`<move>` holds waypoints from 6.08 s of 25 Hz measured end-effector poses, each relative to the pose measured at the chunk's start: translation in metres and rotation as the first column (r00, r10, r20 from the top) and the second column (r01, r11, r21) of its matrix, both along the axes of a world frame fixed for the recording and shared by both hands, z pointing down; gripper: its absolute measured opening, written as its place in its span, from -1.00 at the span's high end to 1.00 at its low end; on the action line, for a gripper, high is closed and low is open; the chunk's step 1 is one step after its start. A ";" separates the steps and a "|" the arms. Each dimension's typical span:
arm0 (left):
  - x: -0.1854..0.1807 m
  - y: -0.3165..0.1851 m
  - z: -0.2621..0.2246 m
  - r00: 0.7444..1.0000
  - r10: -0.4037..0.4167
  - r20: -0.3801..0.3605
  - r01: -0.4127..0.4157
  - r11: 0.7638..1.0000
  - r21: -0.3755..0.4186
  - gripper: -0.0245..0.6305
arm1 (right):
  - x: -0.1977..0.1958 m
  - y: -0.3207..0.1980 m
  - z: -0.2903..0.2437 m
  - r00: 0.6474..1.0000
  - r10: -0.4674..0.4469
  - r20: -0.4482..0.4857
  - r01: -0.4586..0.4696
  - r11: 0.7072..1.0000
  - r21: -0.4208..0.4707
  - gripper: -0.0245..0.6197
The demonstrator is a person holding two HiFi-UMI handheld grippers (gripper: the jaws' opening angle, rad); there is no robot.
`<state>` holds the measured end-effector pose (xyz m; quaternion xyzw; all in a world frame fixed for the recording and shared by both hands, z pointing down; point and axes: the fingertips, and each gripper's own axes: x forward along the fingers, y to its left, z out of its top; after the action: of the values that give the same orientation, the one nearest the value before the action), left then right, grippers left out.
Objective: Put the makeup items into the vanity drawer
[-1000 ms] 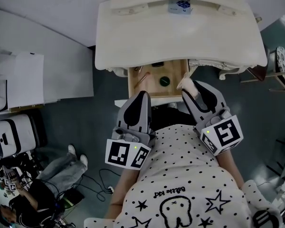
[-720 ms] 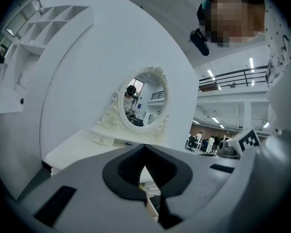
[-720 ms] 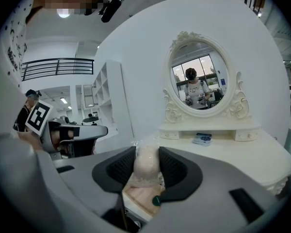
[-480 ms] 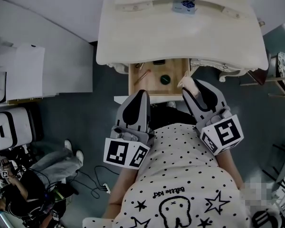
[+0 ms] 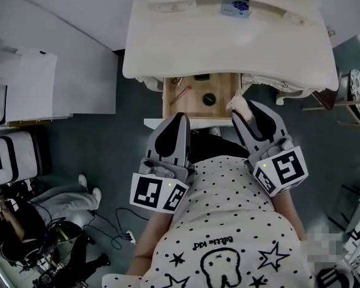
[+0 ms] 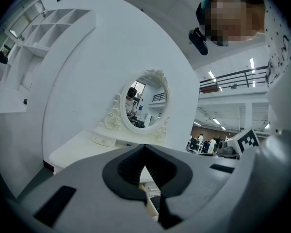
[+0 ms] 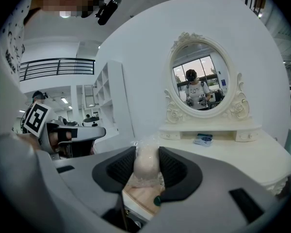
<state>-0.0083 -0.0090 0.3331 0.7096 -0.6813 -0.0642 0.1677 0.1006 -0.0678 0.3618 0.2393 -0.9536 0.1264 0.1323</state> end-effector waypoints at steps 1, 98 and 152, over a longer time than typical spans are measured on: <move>-0.001 0.002 0.000 1.000 0.000 -0.002 0.000 1.000 0.000 0.94 | -0.001 0.001 0.000 1.000 -0.001 -0.002 0.001 1.000 0.000 0.45; -0.108 -0.033 0.028 0.981 -0.175 -0.083 0.154 0.964 -0.217 0.94 | -0.153 0.004 0.329 0.539 -0.672 -0.508 0.480 0.741 -0.469 0.25; -0.087 0.004 -0.005 0.991 0.126 -0.037 -0.127 0.991 -0.042 0.93 | -0.126 -0.035 0.073 0.986 0.013 -0.165 -0.009 1.000 0.025 0.90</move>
<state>-0.0952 -0.0047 0.3286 0.7462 -0.6333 -0.0506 0.1989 -0.0251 -0.1030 0.4343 0.2556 -0.9395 0.0952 0.2073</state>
